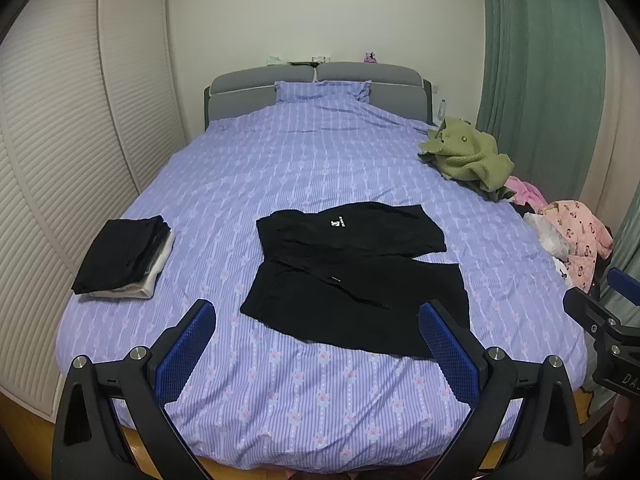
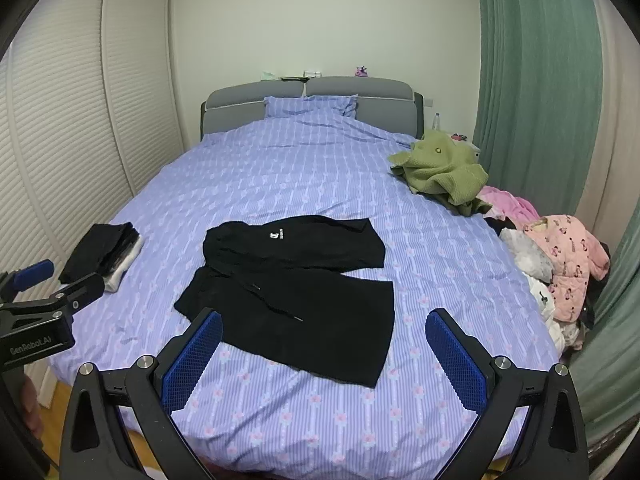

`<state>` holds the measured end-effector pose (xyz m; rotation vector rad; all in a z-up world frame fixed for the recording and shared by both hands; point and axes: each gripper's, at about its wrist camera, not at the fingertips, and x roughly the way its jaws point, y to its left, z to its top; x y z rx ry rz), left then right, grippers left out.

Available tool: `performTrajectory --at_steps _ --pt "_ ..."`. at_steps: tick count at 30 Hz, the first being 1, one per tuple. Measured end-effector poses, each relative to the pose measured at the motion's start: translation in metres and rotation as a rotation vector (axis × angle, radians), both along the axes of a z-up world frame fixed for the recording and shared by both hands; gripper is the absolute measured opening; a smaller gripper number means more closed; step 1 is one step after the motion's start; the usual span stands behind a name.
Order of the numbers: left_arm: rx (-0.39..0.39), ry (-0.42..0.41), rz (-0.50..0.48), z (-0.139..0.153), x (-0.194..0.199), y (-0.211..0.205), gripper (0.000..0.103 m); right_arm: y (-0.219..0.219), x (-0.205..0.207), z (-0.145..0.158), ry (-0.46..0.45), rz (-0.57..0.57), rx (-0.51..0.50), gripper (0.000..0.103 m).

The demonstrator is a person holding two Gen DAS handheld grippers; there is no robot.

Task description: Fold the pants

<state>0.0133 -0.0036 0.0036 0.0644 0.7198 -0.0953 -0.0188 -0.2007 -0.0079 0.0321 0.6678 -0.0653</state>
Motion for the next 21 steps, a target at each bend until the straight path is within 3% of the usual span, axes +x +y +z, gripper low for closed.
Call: performTrajectory --at_steps 21 --pt "-0.003 -0.022 0.001 0.007 0.008 -0.005 0.103 -0.001 0.012 0.002 -0.016 0.008 -0.004 0.103"
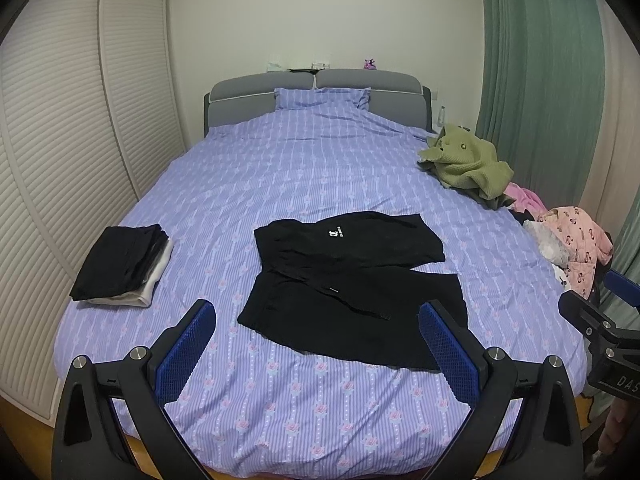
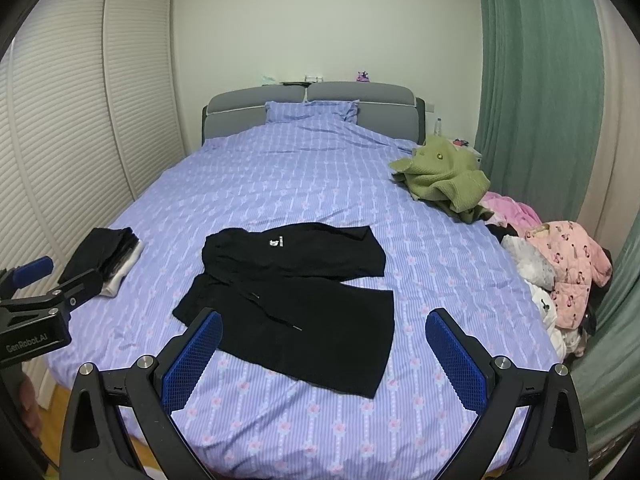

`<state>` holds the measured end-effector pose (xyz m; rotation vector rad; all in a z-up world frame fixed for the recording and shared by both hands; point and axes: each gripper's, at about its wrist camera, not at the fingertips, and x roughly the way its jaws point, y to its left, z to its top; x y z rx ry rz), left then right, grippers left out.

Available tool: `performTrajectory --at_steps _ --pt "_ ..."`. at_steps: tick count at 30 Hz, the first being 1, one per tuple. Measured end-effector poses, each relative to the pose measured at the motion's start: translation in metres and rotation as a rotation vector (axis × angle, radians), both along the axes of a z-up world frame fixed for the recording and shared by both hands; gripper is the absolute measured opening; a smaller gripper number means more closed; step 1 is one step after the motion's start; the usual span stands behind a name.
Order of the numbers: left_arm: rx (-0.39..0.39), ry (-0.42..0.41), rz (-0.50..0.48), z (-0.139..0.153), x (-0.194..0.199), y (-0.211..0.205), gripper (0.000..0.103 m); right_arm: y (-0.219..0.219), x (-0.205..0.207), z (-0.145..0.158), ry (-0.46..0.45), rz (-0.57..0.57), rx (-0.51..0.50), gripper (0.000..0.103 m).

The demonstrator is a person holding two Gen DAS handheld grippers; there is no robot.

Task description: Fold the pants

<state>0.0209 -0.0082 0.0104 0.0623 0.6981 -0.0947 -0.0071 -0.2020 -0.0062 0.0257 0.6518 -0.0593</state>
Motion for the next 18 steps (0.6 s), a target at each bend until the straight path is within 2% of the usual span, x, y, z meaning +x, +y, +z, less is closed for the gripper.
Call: performTrajectory --at_steps 18 --pt "-0.004 0.013 -0.002 -0.0001 0.0067 -0.0068 0.103 -0.0048 -0.001 -0.0034 0.005 -0.003 0.002 0.103"
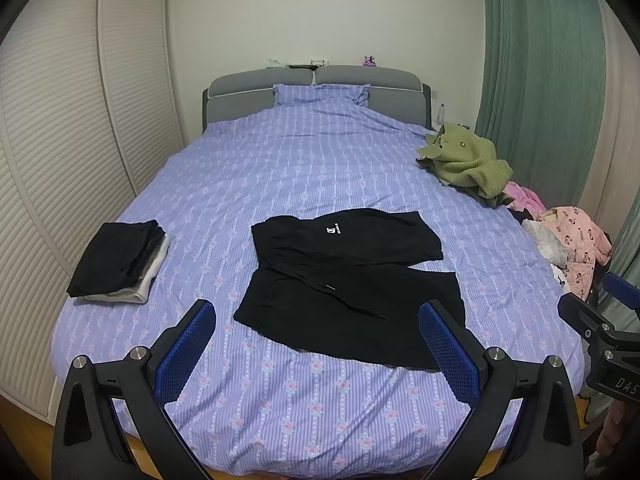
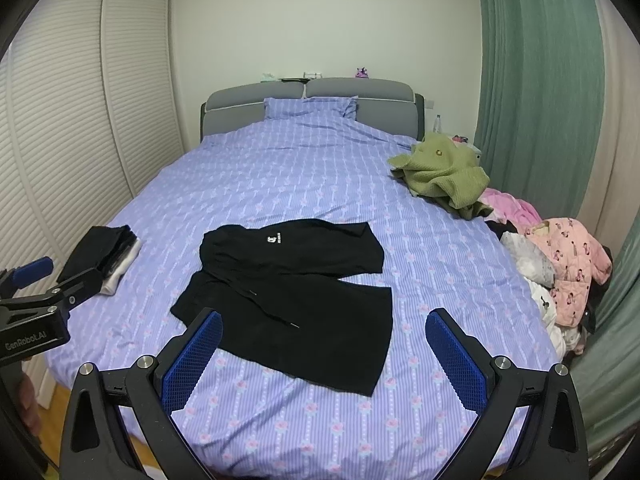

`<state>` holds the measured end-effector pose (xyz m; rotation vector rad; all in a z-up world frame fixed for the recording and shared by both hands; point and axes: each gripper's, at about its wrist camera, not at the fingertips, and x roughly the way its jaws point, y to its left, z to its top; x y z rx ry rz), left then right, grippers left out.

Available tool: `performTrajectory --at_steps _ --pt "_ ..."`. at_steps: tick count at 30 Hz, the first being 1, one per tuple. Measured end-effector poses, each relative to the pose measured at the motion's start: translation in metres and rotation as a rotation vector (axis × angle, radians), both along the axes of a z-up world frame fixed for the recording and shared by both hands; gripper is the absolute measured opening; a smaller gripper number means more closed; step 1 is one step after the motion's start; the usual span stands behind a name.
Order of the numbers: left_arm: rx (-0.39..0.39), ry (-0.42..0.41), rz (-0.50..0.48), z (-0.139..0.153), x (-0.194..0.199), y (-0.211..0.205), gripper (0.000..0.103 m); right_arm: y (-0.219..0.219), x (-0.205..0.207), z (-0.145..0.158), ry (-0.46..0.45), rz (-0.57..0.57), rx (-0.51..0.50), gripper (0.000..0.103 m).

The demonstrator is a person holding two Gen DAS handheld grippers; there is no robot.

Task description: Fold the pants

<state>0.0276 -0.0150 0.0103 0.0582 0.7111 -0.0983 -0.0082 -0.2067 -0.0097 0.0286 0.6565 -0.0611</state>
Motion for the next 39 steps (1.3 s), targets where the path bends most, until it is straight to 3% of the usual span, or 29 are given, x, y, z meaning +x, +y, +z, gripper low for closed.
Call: performTrajectory --at_steps 16,26,33,39 --pt "0.001 0.005 -0.001 -0.003 0.004 -0.002 0.103 0.0 0.006 -0.005 0.014 0.007 0.0 0.103" --pt "0.009 0.023 -0.02 -0.009 0.033 -0.009 0.103 0.0 0.029 -0.008 0.04 0.011 0.007 0.103" --pt "0.008 0.043 -0.047 -0.023 0.077 -0.018 0.103 -0.005 0.068 -0.019 0.083 0.005 0.038 0.103" --pt "0.023 0.001 -0.067 -0.038 0.14 -0.037 0.103 -0.028 0.128 -0.046 0.111 -0.052 0.081 0.103"
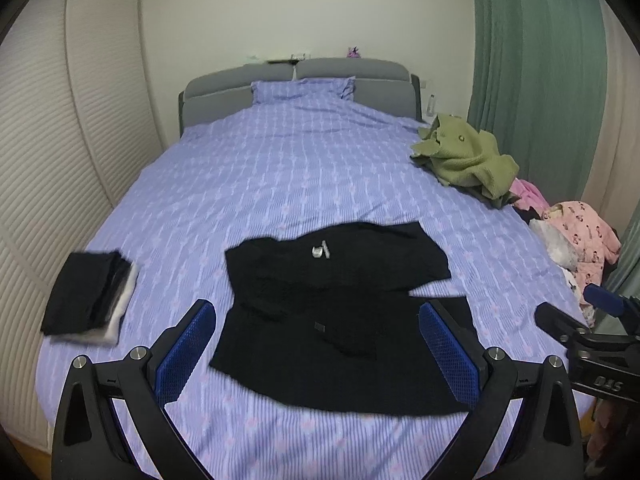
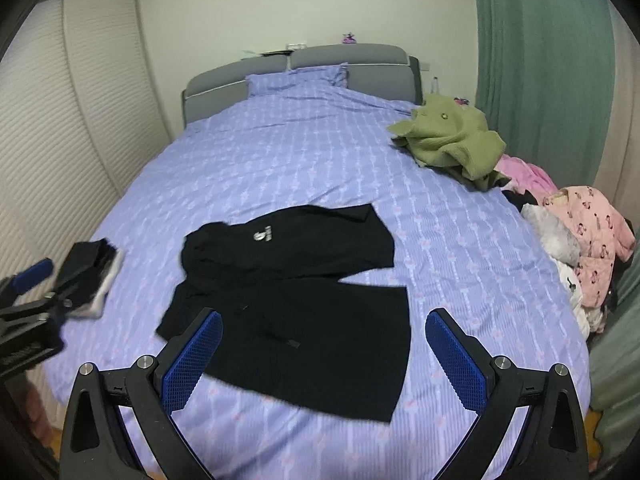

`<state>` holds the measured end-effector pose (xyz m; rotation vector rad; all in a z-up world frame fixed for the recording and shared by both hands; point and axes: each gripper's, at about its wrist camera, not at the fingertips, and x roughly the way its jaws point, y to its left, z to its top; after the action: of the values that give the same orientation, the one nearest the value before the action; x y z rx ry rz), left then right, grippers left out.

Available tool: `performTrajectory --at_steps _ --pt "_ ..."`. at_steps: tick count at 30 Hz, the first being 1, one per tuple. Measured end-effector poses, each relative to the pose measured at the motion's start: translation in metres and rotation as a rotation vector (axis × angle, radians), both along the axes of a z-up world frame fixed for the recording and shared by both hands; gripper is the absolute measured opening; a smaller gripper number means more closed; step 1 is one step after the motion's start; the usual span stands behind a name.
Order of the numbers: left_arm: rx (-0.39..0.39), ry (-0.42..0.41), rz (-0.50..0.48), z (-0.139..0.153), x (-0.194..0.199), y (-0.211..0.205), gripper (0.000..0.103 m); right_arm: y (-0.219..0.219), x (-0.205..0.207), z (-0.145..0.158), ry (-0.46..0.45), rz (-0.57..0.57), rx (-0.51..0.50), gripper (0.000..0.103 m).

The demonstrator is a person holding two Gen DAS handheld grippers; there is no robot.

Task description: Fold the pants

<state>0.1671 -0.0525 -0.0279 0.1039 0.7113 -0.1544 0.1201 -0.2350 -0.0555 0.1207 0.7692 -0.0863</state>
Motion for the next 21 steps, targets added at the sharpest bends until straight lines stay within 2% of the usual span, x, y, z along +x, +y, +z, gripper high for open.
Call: performTrajectory --at_steps 5,9,13,16,18,21 --pt "0.033 -0.002 -0.016 -0.031 0.071 -0.023 0.103 -0.018 0.08 -0.033 -0.002 0.015 -0.086 0.102" --pt "0.037 0.01 -0.018 -0.072 0.141 -0.044 0.103 -0.035 0.151 -0.061 -0.012 0.057 -0.109 0.099" --pt "0.038 0.063 -0.016 -0.118 0.212 -0.067 0.103 -0.052 0.228 -0.098 0.018 0.104 -0.102 0.09" --pt "0.035 0.134 -0.018 -0.155 0.263 -0.08 0.103 -0.069 0.295 -0.144 0.109 0.126 -0.036 0.075" --pt "0.037 0.156 -0.032 -0.177 0.289 -0.088 0.103 -0.079 0.325 -0.172 0.171 0.122 0.005 0.064" --pt "0.073 0.184 -0.046 -0.209 0.324 -0.099 0.103 -0.09 0.361 -0.212 0.225 0.112 -0.012 0.062"
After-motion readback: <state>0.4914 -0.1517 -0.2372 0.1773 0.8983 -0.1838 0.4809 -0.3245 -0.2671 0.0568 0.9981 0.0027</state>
